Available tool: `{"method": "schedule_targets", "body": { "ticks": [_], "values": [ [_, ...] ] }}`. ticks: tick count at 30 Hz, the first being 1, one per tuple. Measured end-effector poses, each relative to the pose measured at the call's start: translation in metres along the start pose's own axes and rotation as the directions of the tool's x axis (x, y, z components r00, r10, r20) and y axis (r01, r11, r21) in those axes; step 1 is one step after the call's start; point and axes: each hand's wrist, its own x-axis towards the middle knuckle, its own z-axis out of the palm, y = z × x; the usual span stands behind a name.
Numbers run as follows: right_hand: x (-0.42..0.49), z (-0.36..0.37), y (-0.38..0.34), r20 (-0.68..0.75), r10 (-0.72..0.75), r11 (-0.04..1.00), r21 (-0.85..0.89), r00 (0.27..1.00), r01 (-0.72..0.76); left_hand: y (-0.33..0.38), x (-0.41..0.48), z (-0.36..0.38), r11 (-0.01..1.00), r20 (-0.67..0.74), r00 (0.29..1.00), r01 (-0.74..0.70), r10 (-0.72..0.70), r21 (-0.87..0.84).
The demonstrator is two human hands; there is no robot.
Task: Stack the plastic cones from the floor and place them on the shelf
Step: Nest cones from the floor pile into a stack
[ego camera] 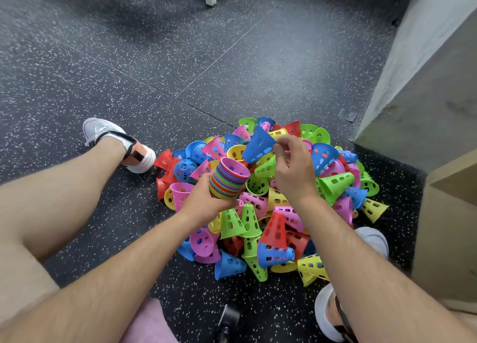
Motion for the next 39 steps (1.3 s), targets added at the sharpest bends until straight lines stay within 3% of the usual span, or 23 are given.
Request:
{"method": "schedule_targets", "body": {
  "ticks": [2, 6, 8, 11, 15, 20, 24, 27, 30, 32, 34, 37, 39],
  "values": [
    [-0.001, 0.0, -0.007, 0.037, -0.074, 0.997, 0.034, 0.997, 0.073, 0.006, -0.002, 0.002, 1.0, -0.001, 1.0, -0.01, 0.01, 0.001],
    [-0.016, 0.001, -0.013, 0.284, -0.245, 0.968, 0.029, 0.927, 0.248, 0.018, -0.001, 0.006, 0.999, 0.014, 0.999, -0.049, 0.048, 0.014],
    [-0.024, 0.001, -0.016, 0.341, -0.198, 0.98, 0.044, 0.919, 0.195, 0.02, 0.001, 0.007, 0.998, 0.019, 0.998, -0.065, 0.065, 0.018],
    [-0.024, -0.001, -0.017, 0.284, -0.058, 0.998, 0.051, 0.957, 0.046, 0.023, 0.003, 0.013, 0.998, 0.01, 0.998, -0.063, 0.063, 0.026],
    [0.002, -0.015, 0.004, 0.135, -0.021, 0.978, -0.202, 0.991, 0.048, 0.042, 0.01, 0.037, 0.997, 0.017, 0.996, -0.082, 0.082, -0.008],
    [0.044, -0.042, 0.036, 0.276, 0.13, 0.739, -0.667, 0.952, 0.092, 0.056, 0.027, 0.067, 0.995, 0.068, 0.993, -0.09, 0.092, -0.036],
    [0.069, -0.044, 0.056, 0.416, 0.194, 0.604, -0.764, 0.889, 0.226, 0.052, 0.033, 0.076, 0.994, 0.059, 0.993, -0.103, 0.105, -0.046],
    [0.079, -0.039, 0.062, 0.448, 0.273, 0.569, -0.788, 0.851, 0.232, 0.044, 0.038, 0.076, 0.995, 0.037, 0.996, -0.082, 0.084, -0.057],
    [0.082, -0.037, 0.064, 0.443, 0.254, 0.545, -0.8, 0.86, 0.252, 0.039, 0.038, 0.076, 0.996, 0.017, 0.997, -0.068, 0.069, -0.058],
    [0.081, -0.039, 0.063, 0.424, 0.216, 0.579, -0.781, 0.88, 0.235, 0.039, 0.036, 0.077, 0.997, 0.015, 0.998, -0.063, 0.064, -0.047],
    [0.08, -0.042, 0.064, 0.381, 0.199, 0.688, -0.71, 0.903, 0.148, 0.039, 0.034, 0.078, 0.998, 0.016, 0.999, -0.051, 0.051, -0.03],
    [0.073, -0.041, 0.066, 0.231, 0.209, 0.873, -0.483, 0.95, -0.074, 0.037, 0.032, 0.077, 0.999, 0.03, 0.999, -0.028, 0.029, -0.028],
    [0.063, -0.038, 0.065, 0.136, 0.145, 0.934, -0.345, 0.98, -0.09, 0.035, 0.03, 0.075, 0.999, 0.031, 0.999, -0.014, 0.016, -0.045]
  ]
}}
